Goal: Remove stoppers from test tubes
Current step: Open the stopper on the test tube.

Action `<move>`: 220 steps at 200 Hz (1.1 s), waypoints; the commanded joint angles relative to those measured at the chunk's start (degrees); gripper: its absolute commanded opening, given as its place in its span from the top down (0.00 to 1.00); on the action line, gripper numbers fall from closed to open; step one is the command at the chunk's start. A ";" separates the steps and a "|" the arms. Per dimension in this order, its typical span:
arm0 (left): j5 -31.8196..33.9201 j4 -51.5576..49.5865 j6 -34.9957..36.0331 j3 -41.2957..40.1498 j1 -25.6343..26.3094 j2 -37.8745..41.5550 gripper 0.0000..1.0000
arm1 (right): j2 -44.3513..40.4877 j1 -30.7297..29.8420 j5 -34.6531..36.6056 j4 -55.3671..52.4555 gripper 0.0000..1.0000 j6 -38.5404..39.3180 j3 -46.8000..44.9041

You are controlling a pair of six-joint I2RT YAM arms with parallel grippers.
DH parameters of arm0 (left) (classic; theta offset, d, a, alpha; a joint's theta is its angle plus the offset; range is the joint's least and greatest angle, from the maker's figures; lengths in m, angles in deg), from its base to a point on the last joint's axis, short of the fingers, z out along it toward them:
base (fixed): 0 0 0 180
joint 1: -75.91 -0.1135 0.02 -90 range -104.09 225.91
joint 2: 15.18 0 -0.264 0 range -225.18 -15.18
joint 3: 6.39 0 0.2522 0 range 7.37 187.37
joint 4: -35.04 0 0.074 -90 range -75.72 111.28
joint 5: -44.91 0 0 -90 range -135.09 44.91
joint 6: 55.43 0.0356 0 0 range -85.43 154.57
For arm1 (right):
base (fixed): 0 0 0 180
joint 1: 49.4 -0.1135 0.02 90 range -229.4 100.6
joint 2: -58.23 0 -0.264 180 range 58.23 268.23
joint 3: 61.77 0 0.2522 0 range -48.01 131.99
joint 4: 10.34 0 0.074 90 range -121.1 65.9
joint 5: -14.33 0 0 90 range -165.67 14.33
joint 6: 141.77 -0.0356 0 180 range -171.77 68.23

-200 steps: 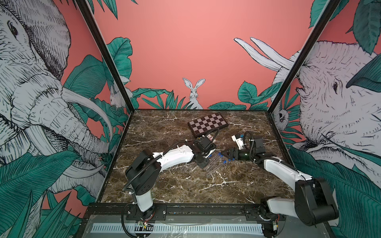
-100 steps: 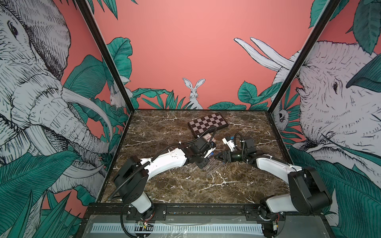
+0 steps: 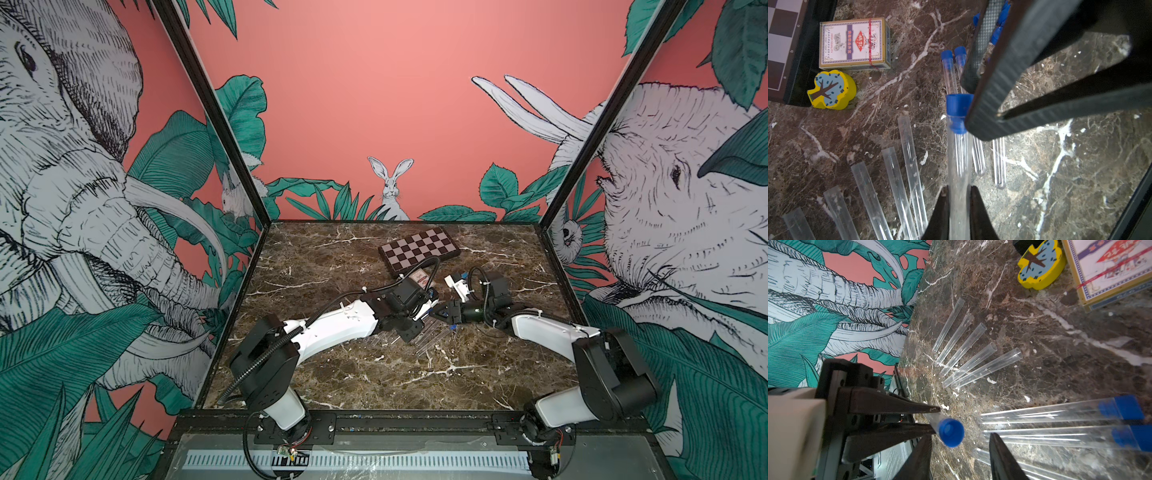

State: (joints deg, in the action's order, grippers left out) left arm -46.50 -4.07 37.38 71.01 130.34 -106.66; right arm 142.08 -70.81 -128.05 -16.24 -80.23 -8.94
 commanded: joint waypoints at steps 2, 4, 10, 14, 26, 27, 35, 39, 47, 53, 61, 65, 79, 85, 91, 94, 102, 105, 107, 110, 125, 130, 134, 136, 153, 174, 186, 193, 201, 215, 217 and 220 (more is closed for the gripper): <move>-0.68 0.38 1.18 -0.71 0.41 1.77 0.91 | -0.23 -0.46 -1.49 4.22 0.58 -1.25 1.13; -0.76 0.34 1.22 -0.64 0.41 1.75 0.91 | -0.24 -0.43 -1.56 4.46 0.58 -1.35 1.10; -0.79 0.38 1.15 -0.63 0.48 1.75 0.91 | -0.11 -0.47 -1.87 5.01 0.58 -1.84 1.12; -0.86 0.38 1.27 -0.54 0.45 1.75 0.91 | -0.02 -0.48 -2.02 5.36 0.59 -2.12 1.11; -0.89 0.38 1.34 -0.40 0.58 1.75 0.91 | 0.46 -0.47 -2.29 6.19 0.60 -2.79 1.01; -0.88 0.38 1.33 -0.42 0.58 1.75 0.91 | 0.49 -0.48 -2.29 6.24 0.60 -2.80 1.01; -0.67 0.38 1.36 -0.36 0.58 1.75 0.91 | 0.76 -0.48 -2.32 6.66 0.62 -3.03 1.01; -0.67 0.38 1.37 -0.36 0.58 1.77 0.91 | 0.97 -0.43 -2.49 6.80 0.62 -3.16 0.96; -0.54 0.38 1.38 -0.36 0.64 1.83 0.91 | 1.13 -0.52 -2.62 7.46 0.64 -3.63 0.84; -0.59 0.46 1.32 -0.36 0.67 1.83 0.91 | 1.27 -0.54 -2.66 7.84 0.64 -3.87 0.68; -0.54 0.48 1.37 -0.44 0.67 1.86 0.91 | 1.22 -0.64 -2.68 8.18 0.65 -4.15 0.53; -0.60 0.47 1.28 -0.52 0.72 1.92 0.91 | 1.23 -0.65 -2.72 8.35 0.65 -4.23 0.55; -0.61 0.69 1.22 -0.71 0.76 1.92 0.91 | 1.14 -0.68 -2.81 8.45 0.67 -4.45 0.31; -0.60 0.78 1.21 -0.76 0.77 2.01 0.91 | 1.16 -0.69 -2.90 8.40 0.67 -4.40 0.31; -0.65 0.91 1.17 -0.88 0.85 2.05 0.91 | 1.14 -0.74 -2.96 8.46 0.67 -4.47 0.24; -0.67 0.98 1.15 -0.93 0.80 2.09 0.91 | 1.14 -0.75 -2.94 8.43 0.67 -4.43 0.22; -0.63 1.00 1.15 -1.01 0.85 2.10 0.91 | 1.21 -0.76 -3.08 8.40 0.68 -4.40 0.22; -0.67 1.00 1.17 -0.98 0.85 2.10 0.91 | 1.22 -0.84 -3.16 8.41 0.68 -4.40 0.26; -0.69 1.00 1.15 -0.97 0.85 2.10 0.91 | 1.25 -0.85 -3.16 8.45 0.68 -4.42 0.27; -0.63 1.00 1.16 -0.97 0.91 2.10 0.91 | 1.23 -0.91 -3.14 8.41 0.68 -4.41 0.30; -0.60 1.08 1.21 -0.88 0.95 2.10 0.91 | 1.40 -0.96 -3.25 8.42 0.68 -4.52 0.41; -0.52 1.09 1.15 -0.88 0.94 2.18 0.91 | 1.48 -1.00 -3.33 8.40 0.68 -4.51 0.44; -0.41 1.09 1.17 -0.88 0.94 2.22 0.91 | 1.53 -1.00 -3.30 8.45 0.68 -4.49 0.40; -0.43 1.15 1.20 -0.88 0.94 2.19 0.91 | 1.56 -1.07 -3.38 8.48 0.68 -4.49 0.39; -0.18 1.35 1.01 -0.97 0.93 2.27 0.92 | 1.66 -1.14 -3.64 8.49 0.69 -4.62 0.49; -0.25 1.52 0.88 -1.06 0.94 2.02 0.92 | 1.66 -1.17 -3.87 8.49 0.71 -4.49 0.54; -0.23 1.52 0.88 -1.06 0.93 1.99 0.92 | 1.75 -1.18 -4.00 8.49 0.72 -4.49 0.53; -0.13 1.52 0.88 -1.06 0.94 2.01 0.92 | 1.75 -1.18 -4.02 8.49 0.72 -4.52 0.53; -0.06 1.46 0.93 -1.06 0.94 2.09 0.92 | 1.93 -1.18 -4.05 8.42 0.73 -4.49 0.49; 0.09 1.45 1.06 -0.98 0.93 2.10 0.92 | 2.08 -1.18 -4.27 8.46 0.74 -4.50 0.53; 0.18 1.40 1.10 -0.97 0.93 2.10 0.92 | 2.10 -1.14 -4.30 8.48 0.74 -4.49 0.49; 0.19 1.43 1.09 -0.89 0.94 2.10 0.92 | 2.12 -1.17 -4.31 8.49 0.74 -4.49 0.55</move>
State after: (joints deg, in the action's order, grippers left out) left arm -46.58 -3.93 37.69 70.73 130.91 -106.64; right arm 143.57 -71.42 -129.90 -10.03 -84.78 -8.94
